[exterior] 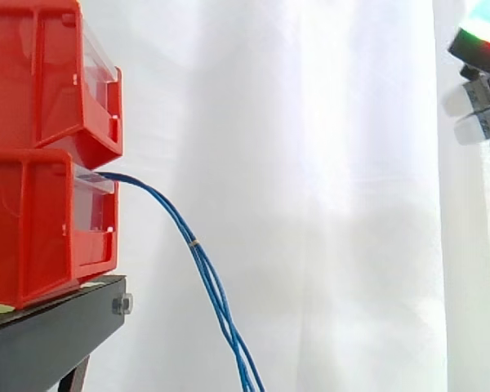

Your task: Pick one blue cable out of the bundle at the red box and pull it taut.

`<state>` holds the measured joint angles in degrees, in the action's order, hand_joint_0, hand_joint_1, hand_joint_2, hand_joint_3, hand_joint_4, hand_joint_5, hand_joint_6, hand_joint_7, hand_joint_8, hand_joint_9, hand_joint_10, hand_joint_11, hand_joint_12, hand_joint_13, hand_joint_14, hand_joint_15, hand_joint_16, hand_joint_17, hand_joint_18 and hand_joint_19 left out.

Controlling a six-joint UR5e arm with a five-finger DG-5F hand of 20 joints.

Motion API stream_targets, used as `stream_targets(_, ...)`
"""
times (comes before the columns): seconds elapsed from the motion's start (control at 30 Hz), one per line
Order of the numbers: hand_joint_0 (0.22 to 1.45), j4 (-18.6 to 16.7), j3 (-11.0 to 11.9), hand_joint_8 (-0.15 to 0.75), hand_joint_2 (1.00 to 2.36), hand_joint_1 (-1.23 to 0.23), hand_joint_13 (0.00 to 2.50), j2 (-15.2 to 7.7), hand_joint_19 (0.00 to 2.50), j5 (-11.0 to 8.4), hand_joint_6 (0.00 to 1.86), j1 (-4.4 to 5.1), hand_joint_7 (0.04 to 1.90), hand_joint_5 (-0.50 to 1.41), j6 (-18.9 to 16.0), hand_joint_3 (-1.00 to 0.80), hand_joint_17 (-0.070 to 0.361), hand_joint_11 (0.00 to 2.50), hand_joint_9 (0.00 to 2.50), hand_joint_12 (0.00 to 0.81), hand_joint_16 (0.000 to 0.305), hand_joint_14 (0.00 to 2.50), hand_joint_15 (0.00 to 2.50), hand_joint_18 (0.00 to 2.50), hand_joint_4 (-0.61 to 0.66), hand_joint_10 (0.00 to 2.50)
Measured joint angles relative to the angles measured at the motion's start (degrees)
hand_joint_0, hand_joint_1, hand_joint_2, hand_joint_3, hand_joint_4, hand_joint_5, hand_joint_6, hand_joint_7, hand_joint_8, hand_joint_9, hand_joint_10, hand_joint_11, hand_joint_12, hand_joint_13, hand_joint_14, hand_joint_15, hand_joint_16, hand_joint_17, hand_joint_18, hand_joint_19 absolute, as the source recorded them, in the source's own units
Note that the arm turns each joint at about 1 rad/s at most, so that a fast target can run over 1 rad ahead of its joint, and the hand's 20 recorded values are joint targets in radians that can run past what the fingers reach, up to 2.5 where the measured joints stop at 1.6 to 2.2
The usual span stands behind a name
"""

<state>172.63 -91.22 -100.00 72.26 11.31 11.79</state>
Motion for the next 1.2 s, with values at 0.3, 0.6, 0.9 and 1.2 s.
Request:
stream_targets(0.3,0.49,-10.61,-3.65,0.242,1.0,-0.52,0.0,-0.02,0.11,-8.84,0.5,1.41,0.74,-0.24,4.6,-0.5,0.146,0.0,0.0,0.394,0.065,0.0,0.12,0.0,0.23,0.0)
stream_targets(0.6,0.49,-18.77,-7.41,0.245,1.0,-0.52,0.0,-0.04,0.12,-12.27,0.5,3.15,0.74,-0.24,7.47,-0.5,0.145,0.0,0.0,0.396,0.064,0.0,0.13,0.0,0.23,0.0)
stream_targets(0.9,0.49,-20.68,-7.81,0.249,1.0,-0.52,0.0,-3.67,0.13,-13.82,0.5,3.91,0.74,-0.24,6.46,-0.5,0.143,0.0,0.0,0.398,0.064,0.0,0.14,0.0,0.23,0.0)
stream_targets(1.2,0.49,-26.81,-7.83,0.251,1.0,-0.52,0.0,-8.77,0.15,-14.53,0.5,3.7,0.75,-0.24,3.74,-0.5,0.144,0.0,0.0,0.399,0.064,0.0,0.14,0.0,0.24,0.0)
